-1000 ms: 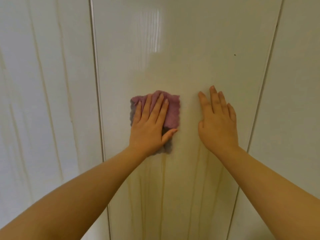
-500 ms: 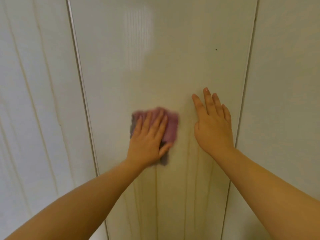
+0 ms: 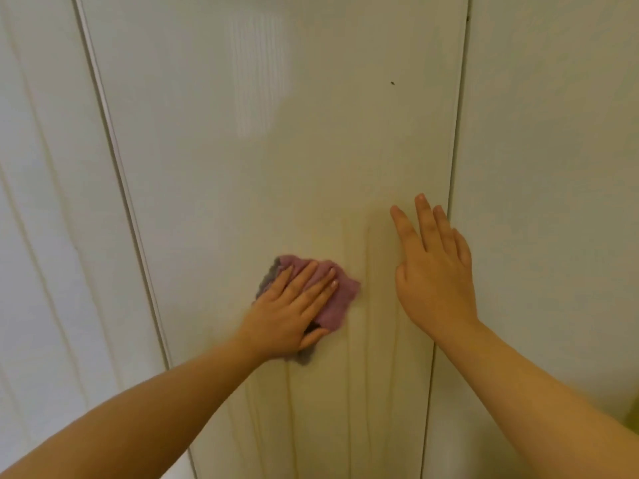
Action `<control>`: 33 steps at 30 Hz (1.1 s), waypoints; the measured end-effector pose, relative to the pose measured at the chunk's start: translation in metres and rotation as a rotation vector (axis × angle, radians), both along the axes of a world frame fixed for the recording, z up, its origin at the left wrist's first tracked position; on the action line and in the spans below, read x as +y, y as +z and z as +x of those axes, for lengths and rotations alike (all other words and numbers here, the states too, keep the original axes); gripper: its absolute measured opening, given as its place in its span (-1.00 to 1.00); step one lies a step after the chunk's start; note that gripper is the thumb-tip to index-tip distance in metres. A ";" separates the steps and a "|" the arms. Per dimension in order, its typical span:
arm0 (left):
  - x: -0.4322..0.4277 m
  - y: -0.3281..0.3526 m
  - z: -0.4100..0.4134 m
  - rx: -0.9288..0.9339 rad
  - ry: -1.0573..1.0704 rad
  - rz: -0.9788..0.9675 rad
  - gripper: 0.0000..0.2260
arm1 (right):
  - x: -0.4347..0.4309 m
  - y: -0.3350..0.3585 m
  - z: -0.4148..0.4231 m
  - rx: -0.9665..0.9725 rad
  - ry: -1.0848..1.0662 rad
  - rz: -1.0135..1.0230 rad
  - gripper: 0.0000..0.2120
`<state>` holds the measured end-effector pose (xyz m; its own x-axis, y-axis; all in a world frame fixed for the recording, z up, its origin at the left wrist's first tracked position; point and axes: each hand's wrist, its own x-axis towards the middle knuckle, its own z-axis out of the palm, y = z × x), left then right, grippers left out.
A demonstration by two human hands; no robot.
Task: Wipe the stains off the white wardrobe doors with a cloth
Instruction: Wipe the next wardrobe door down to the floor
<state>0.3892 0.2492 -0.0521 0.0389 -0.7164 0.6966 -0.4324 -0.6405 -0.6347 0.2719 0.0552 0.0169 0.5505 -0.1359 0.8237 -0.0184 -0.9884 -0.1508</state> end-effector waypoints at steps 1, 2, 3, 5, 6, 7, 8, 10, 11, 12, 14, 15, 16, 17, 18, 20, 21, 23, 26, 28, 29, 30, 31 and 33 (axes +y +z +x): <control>0.005 -0.005 0.002 -0.012 -0.028 0.085 -0.46 | -0.002 -0.002 -0.001 -0.006 -0.004 -0.004 -0.34; 0.006 0.001 0.003 -0.027 -0.049 0.119 -0.46 | -0.004 -0.001 -0.002 -0.012 -0.006 0.006 -0.34; 0.004 0.014 0.003 -0.049 -0.058 0.093 -0.46 | -0.005 -0.001 -0.004 -0.003 -0.002 0.017 -0.34; -0.009 0.057 0.006 -0.084 -0.034 -0.131 -0.43 | -0.008 -0.001 -0.003 0.035 -0.003 0.031 -0.33; -0.017 0.081 0.007 -0.088 -0.002 -0.266 -0.40 | -0.009 -0.003 -0.002 0.035 -0.007 0.041 -0.33; -0.026 0.102 0.008 -0.077 0.030 -0.380 -0.37 | -0.009 -0.005 0.000 0.022 -0.015 0.044 -0.34; -0.033 0.115 0.006 -0.049 0.056 -0.461 -0.35 | -0.009 -0.008 0.002 0.012 -0.026 0.046 -0.35; -0.043 0.111 0.009 -0.017 0.066 -0.499 -0.35 | -0.011 -0.014 0.006 -0.002 -0.039 0.039 -0.35; -0.046 0.094 0.010 -0.027 0.055 -0.441 -0.37 | -0.013 -0.016 0.007 0.006 -0.037 0.047 -0.36; -0.046 0.070 0.009 -0.026 0.031 -0.332 -0.39 | -0.014 -0.019 0.007 0.015 -0.033 0.071 -0.36; -0.039 0.019 0.001 0.014 -0.015 -0.018 -0.44 | -0.016 -0.025 0.004 0.046 -0.033 0.104 -0.36; -0.028 0.003 -0.003 0.022 -0.011 0.140 -0.47 | -0.015 -0.026 0.002 0.037 -0.029 0.105 -0.37; -0.019 -0.003 -0.002 0.018 -0.027 0.248 -0.48 | -0.016 -0.026 0.000 0.032 -0.035 0.089 -0.37; -0.013 0.001 0.000 0.010 -0.046 0.294 -0.49 | -0.018 -0.024 -0.003 0.028 -0.039 0.076 -0.36; -0.011 0.012 0.001 -0.006 -0.061 0.277 -0.49 | -0.020 -0.021 -0.004 0.038 -0.035 0.085 -0.36; -0.019 0.048 0.002 -0.045 -0.044 0.056 -0.47 | -0.025 -0.015 -0.010 0.072 -0.026 0.106 -0.33; -0.025 0.071 0.003 -0.060 -0.002 -0.090 -0.44 | -0.027 -0.014 -0.013 0.074 -0.022 0.116 -0.32; -0.039 0.103 0.004 -0.017 0.066 -0.316 -0.38 | -0.030 -0.015 -0.017 0.047 -0.020 0.129 -0.33; -0.056 0.077 0.003 0.007 0.056 -0.325 -0.36 | -0.032 -0.017 -0.024 0.088 -0.021 0.122 -0.36; -0.055 0.030 -0.009 0.022 0.017 -0.055 -0.40 | -0.036 -0.018 -0.035 0.181 -0.055 0.126 -0.38; -0.049 0.014 -0.015 0.048 0.010 0.090 -0.41 | -0.038 -0.017 -0.040 0.219 -0.065 0.141 -0.37; -0.042 0.011 -0.016 0.046 0.003 0.194 -0.42 | -0.039 -0.015 -0.045 0.237 -0.073 0.149 -0.36; -0.037 0.019 -0.012 0.021 -0.003 0.243 -0.42 | -0.039 -0.014 -0.047 0.238 -0.073 0.151 -0.35; -0.036 0.047 -0.009 -0.042 0.011 0.174 -0.42 | -0.038 -0.014 -0.052 0.244 -0.056 0.152 -0.36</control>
<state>0.3800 0.2134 -0.0048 0.0207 -0.8260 0.5633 -0.3966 -0.5240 -0.7538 0.2202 0.0169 0.0027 0.7177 -0.2837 0.6360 -0.1265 -0.9512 -0.2814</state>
